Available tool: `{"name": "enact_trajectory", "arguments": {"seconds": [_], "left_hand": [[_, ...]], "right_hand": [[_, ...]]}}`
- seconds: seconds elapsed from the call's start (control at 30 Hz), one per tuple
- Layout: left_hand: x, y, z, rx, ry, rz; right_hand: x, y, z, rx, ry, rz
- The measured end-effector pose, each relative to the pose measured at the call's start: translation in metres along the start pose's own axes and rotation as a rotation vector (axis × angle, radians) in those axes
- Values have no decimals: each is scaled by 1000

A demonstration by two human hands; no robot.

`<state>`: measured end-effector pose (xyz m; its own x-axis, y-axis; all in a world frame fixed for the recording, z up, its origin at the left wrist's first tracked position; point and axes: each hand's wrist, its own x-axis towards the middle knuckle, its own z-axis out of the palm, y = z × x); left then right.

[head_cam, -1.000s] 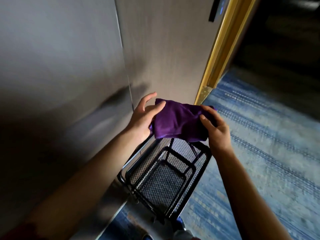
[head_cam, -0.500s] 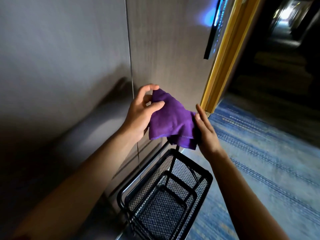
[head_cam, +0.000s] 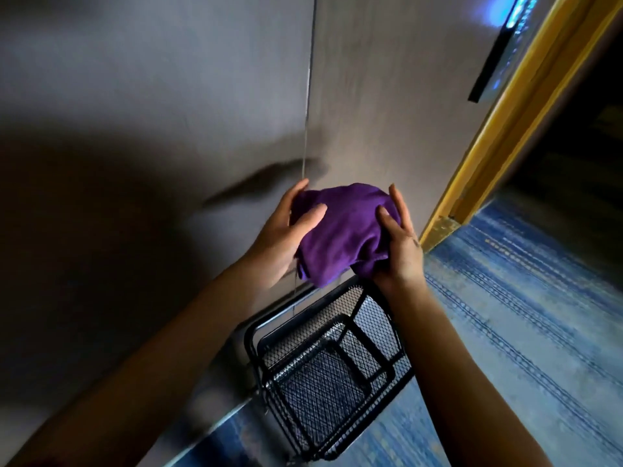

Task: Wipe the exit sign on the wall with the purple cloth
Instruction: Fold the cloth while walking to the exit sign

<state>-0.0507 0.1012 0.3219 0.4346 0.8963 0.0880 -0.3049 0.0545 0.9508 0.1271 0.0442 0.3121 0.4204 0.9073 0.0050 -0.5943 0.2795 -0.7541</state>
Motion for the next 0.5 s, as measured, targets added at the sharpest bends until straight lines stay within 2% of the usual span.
{"name": "enact_trajectory", "arguments": {"seconds": [0.1, 0.2, 0.27, 0.5], "left_hand": [[-12, -2, -5, 55, 51, 23], [-29, -1, -4, 168, 241, 190], [-45, 2, -3, 204, 356, 240], [-127, 12, -18, 306, 635, 255]], "right_hand": [[7, 1, 10, -12, -52, 34], [10, 4, 14, -70, -138, 72], [9, 8, 17, -128, -222, 116], [-22, 47, 38, -199, -545, 327]]}}
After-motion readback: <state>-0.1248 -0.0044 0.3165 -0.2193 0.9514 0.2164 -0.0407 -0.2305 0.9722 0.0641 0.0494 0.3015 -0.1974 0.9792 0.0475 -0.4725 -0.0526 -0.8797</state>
